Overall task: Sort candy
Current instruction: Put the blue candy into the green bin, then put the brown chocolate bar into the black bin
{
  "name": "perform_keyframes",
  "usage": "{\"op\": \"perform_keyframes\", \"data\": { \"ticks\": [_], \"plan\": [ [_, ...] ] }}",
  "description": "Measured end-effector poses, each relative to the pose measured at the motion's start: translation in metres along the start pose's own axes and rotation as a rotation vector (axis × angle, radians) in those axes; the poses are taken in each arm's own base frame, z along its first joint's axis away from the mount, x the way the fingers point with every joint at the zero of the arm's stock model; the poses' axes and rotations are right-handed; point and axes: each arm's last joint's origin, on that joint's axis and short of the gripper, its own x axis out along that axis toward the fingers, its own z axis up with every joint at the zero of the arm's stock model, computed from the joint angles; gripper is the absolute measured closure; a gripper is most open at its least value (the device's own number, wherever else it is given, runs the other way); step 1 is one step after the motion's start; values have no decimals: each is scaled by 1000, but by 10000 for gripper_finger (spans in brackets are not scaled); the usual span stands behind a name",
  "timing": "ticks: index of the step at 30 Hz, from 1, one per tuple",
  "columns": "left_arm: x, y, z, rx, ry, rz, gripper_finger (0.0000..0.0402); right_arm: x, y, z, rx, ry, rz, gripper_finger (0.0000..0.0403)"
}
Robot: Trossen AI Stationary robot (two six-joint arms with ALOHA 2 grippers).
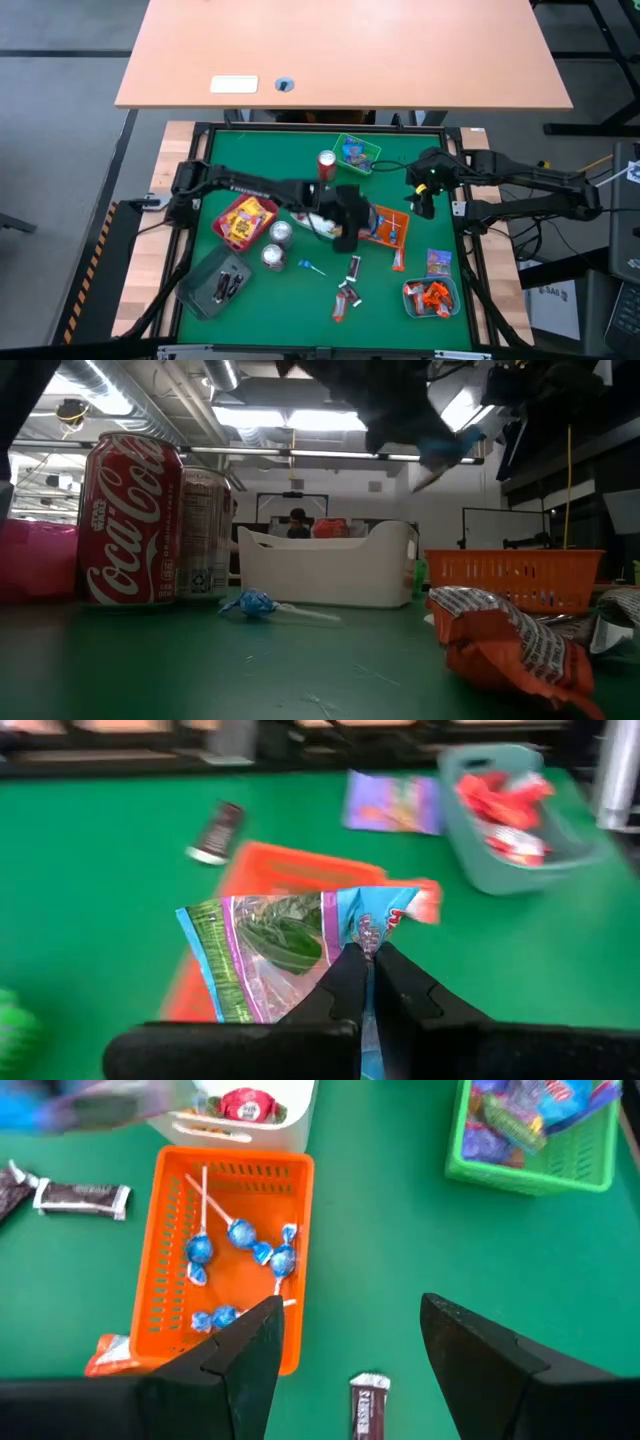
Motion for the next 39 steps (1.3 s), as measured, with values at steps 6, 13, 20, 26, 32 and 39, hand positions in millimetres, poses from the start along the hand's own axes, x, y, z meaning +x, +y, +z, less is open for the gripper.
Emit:
{"op": "perform_keyframes", "data": {
  "ticks": [6,13,20,26,32,39],
  "plan": [
    [-4,64,6,3,-81,115,401,0,0,-2,3,22,0,169],
    [-18,133,2,-8,-106,249,401,0,0,-2,3,21,0,169],
    [-29,188,-13,-69,-77,350,401,0,0,-2,3,21,1,169],
    [-20,210,-29,-101,-49,393,401,0,0,-2,3,20,0,169],
    [-13,216,-37,-117,-21,405,392,0,0,-2,3,26,0,169],
    [-13,215,-36,-108,-23,438,325,0,-2,-6,54,65,-83,169]
  ]
}}
